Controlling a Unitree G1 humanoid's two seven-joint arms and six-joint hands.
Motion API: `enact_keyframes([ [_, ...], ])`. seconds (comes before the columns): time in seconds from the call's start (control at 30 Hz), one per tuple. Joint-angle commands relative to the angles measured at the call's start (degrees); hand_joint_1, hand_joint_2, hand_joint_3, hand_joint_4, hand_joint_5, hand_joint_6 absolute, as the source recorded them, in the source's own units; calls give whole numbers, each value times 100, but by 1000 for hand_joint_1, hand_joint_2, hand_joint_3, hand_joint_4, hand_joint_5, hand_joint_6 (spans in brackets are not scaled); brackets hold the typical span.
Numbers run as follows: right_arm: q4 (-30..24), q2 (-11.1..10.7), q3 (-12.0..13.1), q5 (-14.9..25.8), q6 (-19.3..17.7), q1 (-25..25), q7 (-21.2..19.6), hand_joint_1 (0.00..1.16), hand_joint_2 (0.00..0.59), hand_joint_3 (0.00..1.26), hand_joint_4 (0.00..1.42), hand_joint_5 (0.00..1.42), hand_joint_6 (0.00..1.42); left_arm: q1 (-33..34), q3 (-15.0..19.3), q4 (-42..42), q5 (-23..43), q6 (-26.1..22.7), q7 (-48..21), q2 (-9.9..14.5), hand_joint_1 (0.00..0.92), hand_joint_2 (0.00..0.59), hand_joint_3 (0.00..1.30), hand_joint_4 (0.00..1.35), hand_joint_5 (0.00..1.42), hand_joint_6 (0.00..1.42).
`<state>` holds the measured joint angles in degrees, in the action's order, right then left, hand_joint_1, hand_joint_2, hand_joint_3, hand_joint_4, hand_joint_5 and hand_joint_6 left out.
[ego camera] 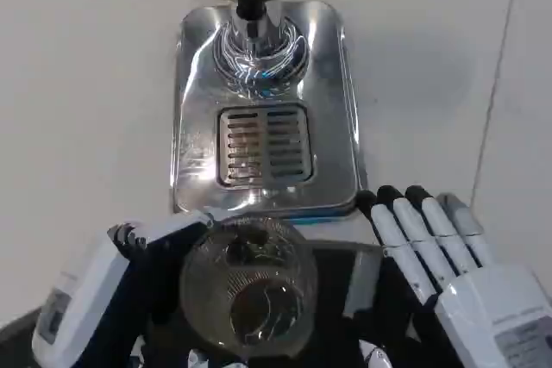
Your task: Grasp the cup under the faucet to collect the drink, then remove the cup.
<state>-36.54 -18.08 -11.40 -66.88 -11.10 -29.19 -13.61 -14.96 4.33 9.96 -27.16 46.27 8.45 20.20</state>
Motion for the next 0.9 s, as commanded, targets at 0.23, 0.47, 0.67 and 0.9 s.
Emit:
enact_keyframes([
  [0.23,-67,58,-18,14,1,-106,23,271,586,0,0,0,0,28,42,-40,132,27,-3,-43,688,0,1194,1089,1387,1424],
  [0.47,-72,81,-20,4,2,-111,31,270,586,0,0,0,0,36,43,-63,141,17,-3,-50,686,0,1194,1089,1387,1424],
  [0.67,-82,96,-13,2,1,-130,30,271,586,0,0,0,0,68,25,-101,125,1,-3,-77,686,0,1194,1089,1387,1424],
  [0.9,-56,139,85,43,52,-54,32,278,586,0,0,0,0,368,66,-326,-9,-168,83,-146,686,0,1194,1089,1387,1424],
])
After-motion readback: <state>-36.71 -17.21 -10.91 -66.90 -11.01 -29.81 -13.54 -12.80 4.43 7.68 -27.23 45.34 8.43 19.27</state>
